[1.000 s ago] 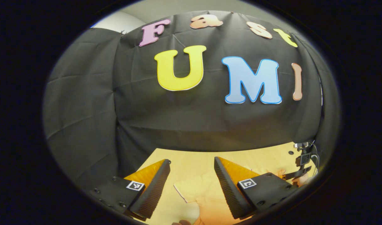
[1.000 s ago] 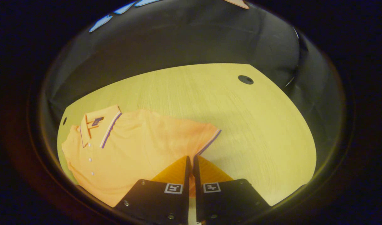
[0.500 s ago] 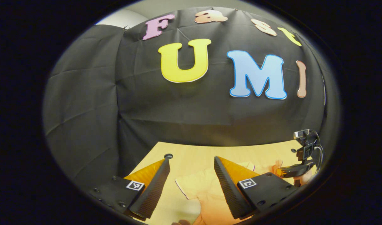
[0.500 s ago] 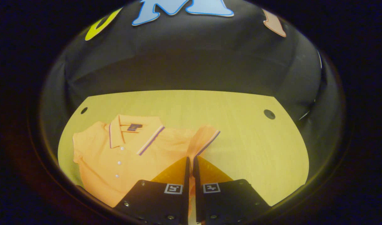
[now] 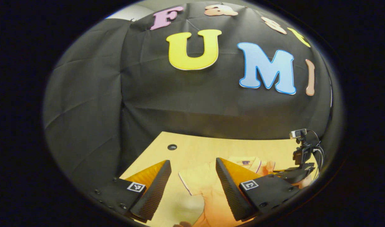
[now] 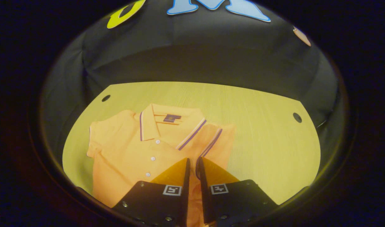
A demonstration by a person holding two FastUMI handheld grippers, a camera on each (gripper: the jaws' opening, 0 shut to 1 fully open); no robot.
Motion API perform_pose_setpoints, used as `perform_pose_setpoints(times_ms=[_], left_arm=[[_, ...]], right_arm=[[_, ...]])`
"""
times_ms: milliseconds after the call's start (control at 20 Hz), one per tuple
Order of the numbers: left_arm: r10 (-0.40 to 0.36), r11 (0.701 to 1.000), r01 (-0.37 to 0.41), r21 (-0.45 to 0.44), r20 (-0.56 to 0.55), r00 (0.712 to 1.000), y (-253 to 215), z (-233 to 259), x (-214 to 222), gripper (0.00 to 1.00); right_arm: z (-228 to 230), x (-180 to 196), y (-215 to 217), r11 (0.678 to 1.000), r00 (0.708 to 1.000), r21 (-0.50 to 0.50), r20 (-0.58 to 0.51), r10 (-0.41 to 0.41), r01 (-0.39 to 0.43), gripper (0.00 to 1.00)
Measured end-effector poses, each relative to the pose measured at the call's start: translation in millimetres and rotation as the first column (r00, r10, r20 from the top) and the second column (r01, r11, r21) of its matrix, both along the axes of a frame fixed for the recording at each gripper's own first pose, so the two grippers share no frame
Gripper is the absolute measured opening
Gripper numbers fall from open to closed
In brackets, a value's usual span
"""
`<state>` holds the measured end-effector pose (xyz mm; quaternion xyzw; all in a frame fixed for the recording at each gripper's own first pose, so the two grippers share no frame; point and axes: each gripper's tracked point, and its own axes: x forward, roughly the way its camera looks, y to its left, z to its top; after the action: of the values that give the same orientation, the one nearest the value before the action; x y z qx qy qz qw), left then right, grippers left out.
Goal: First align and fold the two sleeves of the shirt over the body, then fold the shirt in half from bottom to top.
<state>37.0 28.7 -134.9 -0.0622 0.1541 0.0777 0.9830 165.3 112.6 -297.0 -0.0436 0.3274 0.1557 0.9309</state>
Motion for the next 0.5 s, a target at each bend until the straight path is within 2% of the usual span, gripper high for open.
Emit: perform_pose_setpoints(times_ms=[50,100,200,450,500], left_arm=[[0.000,1.000,0.000,-0.002,-0.011,1.000,0.9,-5.4,1.5,0.95],[0.000,1.000,0.000,-0.001,-0.023,1.000,1.1,-12.4,2.9,0.94],[-0.005,1.000,0.005,0.000,-0.044,0.999,1.2,-23.5,8.6,0.94],[-0.022,0.999,0.017,-0.051,-0.099,0.995,0.0,-65.2,32.3,0.94],[-0.026,0.998,0.019,-0.061,-0.116,0.993,-0.2,-78.7,38.7,0.94]], right_arm=[[1.7,-2.8,0.2,1.000,1.000,0.006,-0.007,0.004,-0.004,0.20],[1.9,-3.0,-0.7,1.000,1.000,0.006,-0.007,0.003,-0.002,0.32],[5.7,-3.3,-1.8,1.000,1.000,0.006,0.001,-0.002,0.002,0.43],[38.9,-21.1,-1.2,0.999,0.999,0.053,0.040,0.012,-0.014,0.43],[44.8,-26.0,-0.1,0.998,0.999,0.061,0.049,0.018,-0.021,0.40]])
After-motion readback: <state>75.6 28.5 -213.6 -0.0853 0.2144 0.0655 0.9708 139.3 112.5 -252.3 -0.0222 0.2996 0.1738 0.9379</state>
